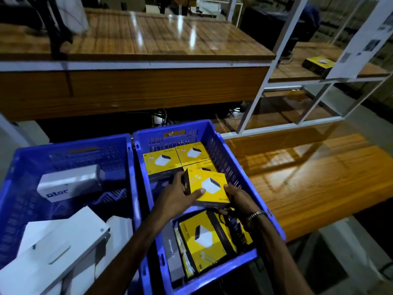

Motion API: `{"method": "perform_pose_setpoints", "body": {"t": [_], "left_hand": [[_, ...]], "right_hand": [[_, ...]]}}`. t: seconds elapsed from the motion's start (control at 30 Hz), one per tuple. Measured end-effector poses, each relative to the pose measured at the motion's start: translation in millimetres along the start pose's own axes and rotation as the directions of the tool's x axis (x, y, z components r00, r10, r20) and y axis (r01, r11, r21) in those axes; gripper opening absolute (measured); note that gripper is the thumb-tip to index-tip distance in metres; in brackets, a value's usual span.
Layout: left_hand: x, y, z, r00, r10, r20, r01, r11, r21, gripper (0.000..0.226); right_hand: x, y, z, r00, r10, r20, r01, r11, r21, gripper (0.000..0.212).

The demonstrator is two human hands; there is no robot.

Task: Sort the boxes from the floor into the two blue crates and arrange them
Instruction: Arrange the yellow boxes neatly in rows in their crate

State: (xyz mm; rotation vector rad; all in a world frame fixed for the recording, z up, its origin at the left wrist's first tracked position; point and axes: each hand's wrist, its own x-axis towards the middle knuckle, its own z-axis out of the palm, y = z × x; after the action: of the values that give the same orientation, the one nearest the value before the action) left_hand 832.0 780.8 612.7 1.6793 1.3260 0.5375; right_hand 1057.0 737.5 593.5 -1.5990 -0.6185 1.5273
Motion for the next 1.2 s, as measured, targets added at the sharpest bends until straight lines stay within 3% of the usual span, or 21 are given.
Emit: {"method": "perform_pose_setpoints", "body": {"t": [0.07, 0.13, 0.2, 0.3, 0.33, 0.43, 0.5, 0.6, 0.7, 0.97, 1.03, 1.2], "left_hand": [[-4, -1, -4, 1.0, -0.012, -0.023, 0.017, 0.973, 0.231, 0.092], [-7, 3, -11, 0.988, 0.054, -0.142, -0.001, 0.937, 0.35, 0.089], [-5, 6, -21, 0.953, 0.106, -0.284, -0.019, 0.956, 0.293, 0.079], [6, -2, -39, 0.951, 0.083, -0.298, -0.05, 0.992, 0.117, 0.076], [10, -7, -44, 0.946, 0.099, -0.308, -0.057, 0.988, 0.142, 0.071], [17, -22, -52, 0.91, 0.17, -0.378, 0.025, 0.888, 0.46, 0.065], [20, -30, -55, 0.924, 0.172, -0.341, 0.103, 0.748, 0.656, 0.074], [21, -41, -58, 0.967, 0.102, -0.232, 0.101, 0.683, 0.723, 0.095], [18, -35, -56, 0.993, 0.055, -0.102, 0.056, 0.545, 0.836, 0.113], [51, -20, -49, 0.988, -0.057, 0.145, -0.13, 0.214, 0.968, 0.117], [63, -18, -44, 0.974, -0.12, 0.192, -0.167, 0.19, 0.967, 0.123], [80, -19, -43, 0.966, -0.155, 0.206, -0.152, 0.306, 0.94, 0.122]], "right_hand": [[3, 4, -1, 1.0, 0.021, 0.018, -0.021, 1.0, -0.012, 0.035], [2, 3, 2, 0.995, 0.072, 0.069, -0.072, 0.997, 0.002, 0.028], [4, 2, 8, 0.981, 0.122, 0.149, -0.13, 0.99, 0.05, 0.019], [10, -7, 30, 0.96, 0.145, 0.239, -0.191, 0.964, 0.182, 0.02], [14, -9, 39, 0.957, 0.148, 0.251, -0.195, 0.965, 0.174, 0.022], [25, -18, 68, 0.967, 0.125, 0.221, -0.135, 0.99, 0.031, 0.016], [37, -21, 81, 0.982, 0.117, 0.149, -0.106, 0.991, -0.082, 0.019], [48, -19, 91, 0.997, 0.065, 0.029, -0.059, 0.984, -0.169, 0.008], [61, -7, 93, 0.995, -0.037, -0.093, 0.017, 0.979, -0.202, 0.015], [77, 1, 99, 0.964, -0.255, -0.08, 0.161, 0.794, -0.587, 0.028], [79, -2, 97, 0.967, -0.247, -0.054, 0.157, 0.754, -0.637, 0.028], [85, -12, 87, 0.969, -0.246, -0.033, 0.157, 0.708, -0.689, 0.03]]}}
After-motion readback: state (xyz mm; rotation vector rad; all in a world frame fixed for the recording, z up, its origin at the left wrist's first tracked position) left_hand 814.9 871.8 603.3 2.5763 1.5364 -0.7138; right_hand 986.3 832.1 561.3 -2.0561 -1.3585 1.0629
